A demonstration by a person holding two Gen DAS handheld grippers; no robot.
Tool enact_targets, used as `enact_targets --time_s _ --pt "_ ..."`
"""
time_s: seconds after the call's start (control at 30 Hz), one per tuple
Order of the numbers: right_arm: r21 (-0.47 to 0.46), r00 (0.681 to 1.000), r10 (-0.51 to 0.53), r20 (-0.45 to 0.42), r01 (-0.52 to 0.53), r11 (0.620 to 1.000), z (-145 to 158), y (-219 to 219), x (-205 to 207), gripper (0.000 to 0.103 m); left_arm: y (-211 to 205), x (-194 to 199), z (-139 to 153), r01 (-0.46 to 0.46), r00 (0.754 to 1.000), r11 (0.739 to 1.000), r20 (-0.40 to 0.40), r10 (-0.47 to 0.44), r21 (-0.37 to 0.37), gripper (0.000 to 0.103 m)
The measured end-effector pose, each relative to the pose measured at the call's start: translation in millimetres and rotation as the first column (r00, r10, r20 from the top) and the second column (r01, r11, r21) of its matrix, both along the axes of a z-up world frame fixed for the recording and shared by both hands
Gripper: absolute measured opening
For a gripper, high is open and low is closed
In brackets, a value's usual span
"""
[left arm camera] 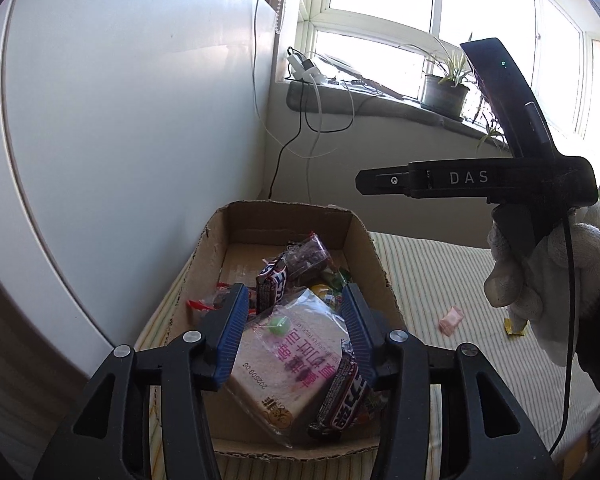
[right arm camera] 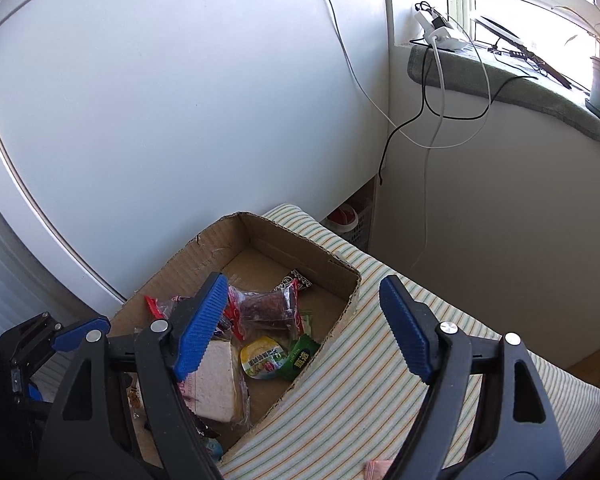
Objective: Organize snacks
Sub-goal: 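Carry the cake bag and green-candy packet into the box and release them, then withdraw both tools from the box toward the pink candy and yellow packet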
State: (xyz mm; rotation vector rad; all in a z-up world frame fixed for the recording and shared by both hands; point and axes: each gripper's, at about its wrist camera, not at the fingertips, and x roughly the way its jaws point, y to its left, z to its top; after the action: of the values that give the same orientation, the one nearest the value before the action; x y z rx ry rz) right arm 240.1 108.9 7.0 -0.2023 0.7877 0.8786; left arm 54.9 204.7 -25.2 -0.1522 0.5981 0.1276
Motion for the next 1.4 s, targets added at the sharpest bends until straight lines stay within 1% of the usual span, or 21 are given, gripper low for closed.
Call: enact_targets --time_s 0.17,0.27,0.37,0.5,0.7,0.83,0.9,1.1,1.2,1.27,1.4 --pt "0.005 1.000 0.001 0.020 -0.001 1.000 13.8 -23.9 -13.1 0.081 -18.0 -1.4 6.9 0.022 1.000 1.000 0.009 -0.022 0.013 0.047" --pt "-0.007 0.998 -0.004 0.059 0.004 1.000 20.1 -39.7 -22.6 0.081 -28.6 -1.8 10.1 0.037 0.999 0.999 0.015 -0.037 0.021 0.047" --pt "0.001 0.997 -0.010 0.071 0.010 1.000 23.8 -61.8 -32.1 0.081 -40.2 -2.5 11.3 0.053 0.998 0.998 0.022 -0.053 0.022 0.047" --pt "0.004 0.994 -0.041 0.104 0.040 0.999 25.8 -96.8 -45.5 0.081 -57.5 1.3 12.0 0.086 0.996 0.996 0.020 -0.086 0.016 0.047" --pt "0.009 0.987 -0.107 0.122 0.107 0.994 22.2 -155.7 -54.5 0.081 -88.9 11.1 9.4 0.160 0.987 0.987 0.016 -0.160 -0.011 0.047" --pt "-0.019 0.984 -0.137 0.118 0.140 0.990 12.2 -193.5 -55.6 0.081 -115.1 22.5 2.4 0.220 0.975 0.975 -0.002 -0.220 -0.027 0.047" --pt "-0.038 0.984 -0.143 0.106 0.147 0.988 2.7 -209.4 -54.8 0.081 -128.1 29.9 -3.4 0.246 0.969 0.969 -0.018 -0.247 -0.035 0.047" --pt "-0.070 0.991 -0.133 0.000 0.132 0.989 -35.3 -245.8 -45.0 0.081 -157.1 56.6 -26.2 0.304 0.947 0.949 -0.084 -0.311 -0.084 0.043" --pt "-0.093 0.991 -0.128 -0.026 0.125 0.988 -52.3 -257.2 -44.5 0.080 -165.0 71.4 -38.4 0.310 0.939 0.945 -0.121 -0.321 -0.102 0.041" --pt "-0.093 0.992 -0.114 -0.050 0.109 0.990 -60.8 -261.8 -43.4 0.077 -166.4 81.9 -44.1 0.305 0.938 0.947 -0.138 -0.318 -0.104 0.041" --pt "-0.111 0.993 -0.087 -0.077 0.078 0.991 -73.6 -260.5 -43.8 0.075 -166.1 101.8 -56.0 0.283 0.937 0.952 -0.179 -0.301 -0.117 0.041"
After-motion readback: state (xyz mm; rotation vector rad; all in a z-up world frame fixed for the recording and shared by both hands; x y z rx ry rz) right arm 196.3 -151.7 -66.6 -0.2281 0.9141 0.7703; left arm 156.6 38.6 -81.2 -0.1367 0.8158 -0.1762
